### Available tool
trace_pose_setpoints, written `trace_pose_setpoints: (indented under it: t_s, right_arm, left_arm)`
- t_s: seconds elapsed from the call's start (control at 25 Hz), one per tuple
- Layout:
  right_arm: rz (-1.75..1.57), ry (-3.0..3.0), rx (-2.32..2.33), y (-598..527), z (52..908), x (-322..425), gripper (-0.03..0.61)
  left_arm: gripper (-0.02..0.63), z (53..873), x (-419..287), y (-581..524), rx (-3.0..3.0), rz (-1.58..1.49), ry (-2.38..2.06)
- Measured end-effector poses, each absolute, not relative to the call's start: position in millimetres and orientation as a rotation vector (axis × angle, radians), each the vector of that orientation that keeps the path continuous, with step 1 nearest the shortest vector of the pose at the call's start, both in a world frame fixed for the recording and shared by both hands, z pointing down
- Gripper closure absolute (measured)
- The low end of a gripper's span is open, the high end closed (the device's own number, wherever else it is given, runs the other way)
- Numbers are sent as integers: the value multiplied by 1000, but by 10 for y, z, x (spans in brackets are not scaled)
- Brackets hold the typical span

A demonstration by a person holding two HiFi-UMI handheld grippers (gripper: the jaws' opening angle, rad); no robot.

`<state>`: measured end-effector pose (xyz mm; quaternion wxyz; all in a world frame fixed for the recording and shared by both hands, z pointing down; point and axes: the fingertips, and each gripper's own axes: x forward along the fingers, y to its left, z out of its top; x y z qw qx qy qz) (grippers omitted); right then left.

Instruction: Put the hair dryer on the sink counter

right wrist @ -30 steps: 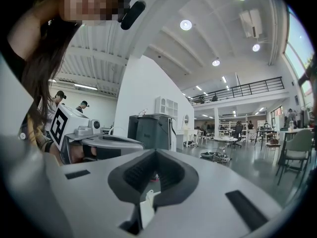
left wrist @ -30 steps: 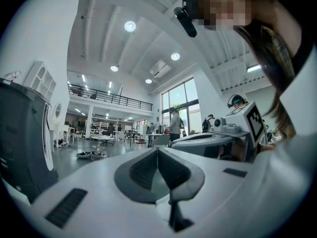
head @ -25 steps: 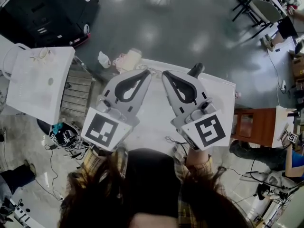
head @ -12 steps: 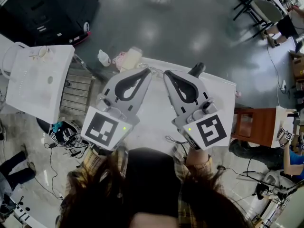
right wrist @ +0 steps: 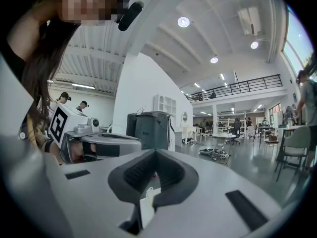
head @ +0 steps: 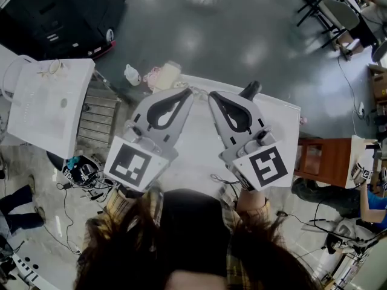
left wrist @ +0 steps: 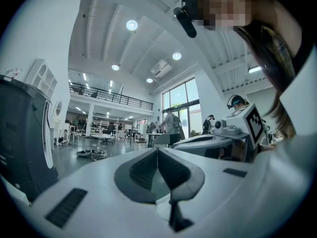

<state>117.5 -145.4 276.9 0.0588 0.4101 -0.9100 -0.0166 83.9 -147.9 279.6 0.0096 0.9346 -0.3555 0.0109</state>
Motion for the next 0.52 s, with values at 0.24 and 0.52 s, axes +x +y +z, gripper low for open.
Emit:
trace_pose_setpoints:
  t_s: [0.24,0.52]
  right_arm:
    - [-50,-2759,1238,-1454,2762,1170,565]
    - [-43,-2758,1235,-1448,2797,1165,565]
  left_arm:
    - [597,2793,835,-1478,2914,36,-1115]
    - [597,2825,832,-1478,2910,39,-1116]
